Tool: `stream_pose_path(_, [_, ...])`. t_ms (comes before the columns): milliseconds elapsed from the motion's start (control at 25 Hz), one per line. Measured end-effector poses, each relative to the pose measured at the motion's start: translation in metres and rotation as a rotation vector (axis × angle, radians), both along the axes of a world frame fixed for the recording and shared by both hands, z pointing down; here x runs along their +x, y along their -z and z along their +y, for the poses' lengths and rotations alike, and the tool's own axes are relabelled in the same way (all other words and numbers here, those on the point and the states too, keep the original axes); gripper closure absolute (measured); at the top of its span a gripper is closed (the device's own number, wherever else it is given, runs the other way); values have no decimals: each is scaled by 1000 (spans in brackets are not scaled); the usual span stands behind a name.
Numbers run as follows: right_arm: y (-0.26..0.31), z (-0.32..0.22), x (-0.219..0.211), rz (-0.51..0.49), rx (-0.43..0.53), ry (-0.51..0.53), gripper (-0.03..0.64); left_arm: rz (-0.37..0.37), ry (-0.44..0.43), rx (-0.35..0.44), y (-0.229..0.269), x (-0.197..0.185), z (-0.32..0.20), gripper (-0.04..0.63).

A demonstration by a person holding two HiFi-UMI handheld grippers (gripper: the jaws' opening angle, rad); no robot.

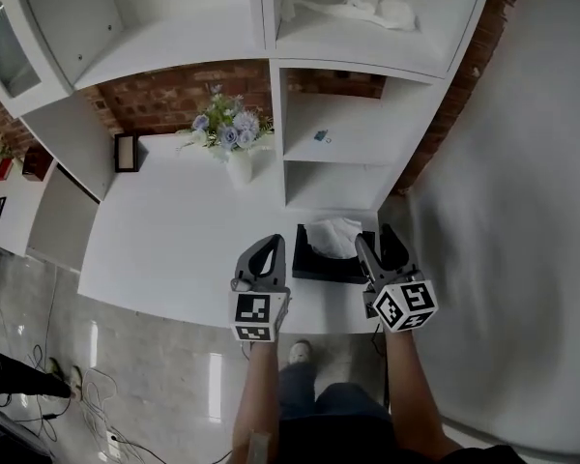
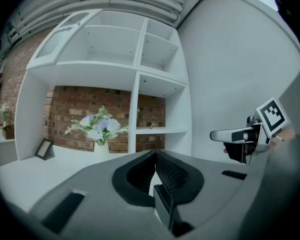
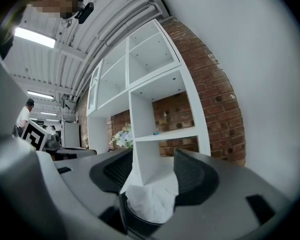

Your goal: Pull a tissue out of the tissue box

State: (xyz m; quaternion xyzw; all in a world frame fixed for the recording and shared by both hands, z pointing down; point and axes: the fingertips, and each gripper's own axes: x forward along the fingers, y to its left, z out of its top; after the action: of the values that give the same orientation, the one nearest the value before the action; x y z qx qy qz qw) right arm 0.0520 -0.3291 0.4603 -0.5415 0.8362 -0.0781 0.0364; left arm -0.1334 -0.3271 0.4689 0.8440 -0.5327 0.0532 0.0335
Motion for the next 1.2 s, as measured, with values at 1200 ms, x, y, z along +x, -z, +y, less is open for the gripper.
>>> stream_pose_path(1200, [-98, -53, -44, 756, -362, 770, 376, 3, -31, -55, -24, 28, -49, 586])
